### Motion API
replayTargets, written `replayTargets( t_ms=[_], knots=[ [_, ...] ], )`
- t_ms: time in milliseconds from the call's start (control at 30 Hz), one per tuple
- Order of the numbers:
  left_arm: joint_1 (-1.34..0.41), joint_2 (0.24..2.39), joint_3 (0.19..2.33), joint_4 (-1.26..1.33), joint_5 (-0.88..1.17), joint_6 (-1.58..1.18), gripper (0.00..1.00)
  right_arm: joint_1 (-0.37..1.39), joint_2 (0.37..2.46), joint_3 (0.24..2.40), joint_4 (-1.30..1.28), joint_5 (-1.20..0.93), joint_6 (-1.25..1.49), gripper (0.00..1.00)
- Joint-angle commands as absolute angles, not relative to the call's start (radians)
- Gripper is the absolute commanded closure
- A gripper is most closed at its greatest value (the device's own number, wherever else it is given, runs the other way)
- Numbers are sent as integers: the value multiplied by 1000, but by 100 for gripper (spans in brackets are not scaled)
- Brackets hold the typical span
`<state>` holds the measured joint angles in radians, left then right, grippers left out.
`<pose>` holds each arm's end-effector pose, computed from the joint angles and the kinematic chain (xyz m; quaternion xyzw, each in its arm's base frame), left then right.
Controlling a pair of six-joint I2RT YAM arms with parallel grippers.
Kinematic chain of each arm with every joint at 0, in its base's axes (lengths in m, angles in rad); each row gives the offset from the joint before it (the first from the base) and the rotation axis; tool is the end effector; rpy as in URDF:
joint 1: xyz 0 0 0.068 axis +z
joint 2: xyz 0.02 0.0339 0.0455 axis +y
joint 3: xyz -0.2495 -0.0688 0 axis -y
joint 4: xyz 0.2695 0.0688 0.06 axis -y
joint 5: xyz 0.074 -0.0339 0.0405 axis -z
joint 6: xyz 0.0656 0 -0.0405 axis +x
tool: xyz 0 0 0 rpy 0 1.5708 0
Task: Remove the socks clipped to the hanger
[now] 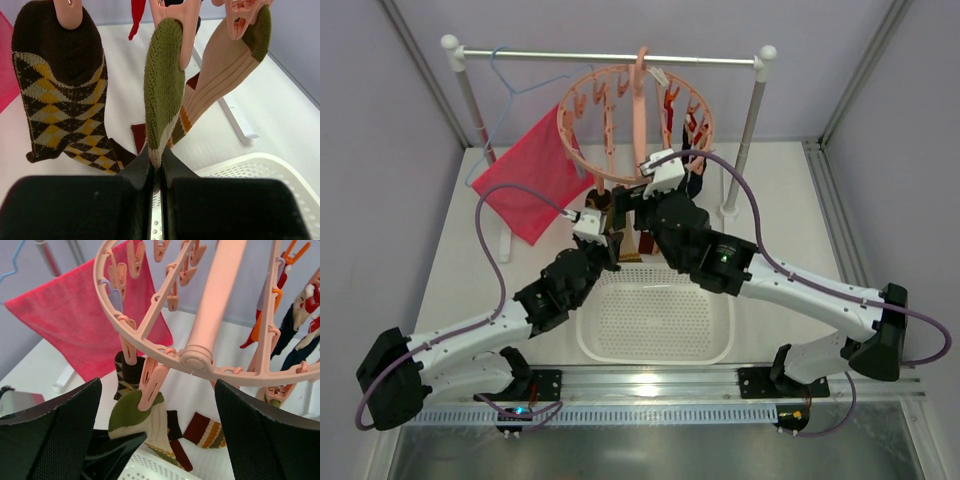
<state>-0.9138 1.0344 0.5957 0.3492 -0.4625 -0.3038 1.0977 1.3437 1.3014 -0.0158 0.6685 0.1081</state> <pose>0.2028 -0.2150 0.2559 0.0682 0.7317 -0.2369 0.6355 0.2006 0.3027 0.3979 -0.1281 0.7116 0.1711 0.6693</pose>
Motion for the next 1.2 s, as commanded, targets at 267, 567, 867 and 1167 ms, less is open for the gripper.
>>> replayTargets(
  t_ms=[267,567,867,1167],
  knots=[
    [-956,1029,623,370,-635,-258,100,1117,1468,1471,-182,805,161,10],
    [-989,1068,627,390,-666,-236,100,1117,1572,1606,-296,850,227,11],
    [-1025,1085,629,408,-712,-218,100,1141,1562,1563,-316,859,310,14],
    [-1023,1022,621,357,-739,-218,100,1143,1489,1456,-193,658,313,14]
  ],
)
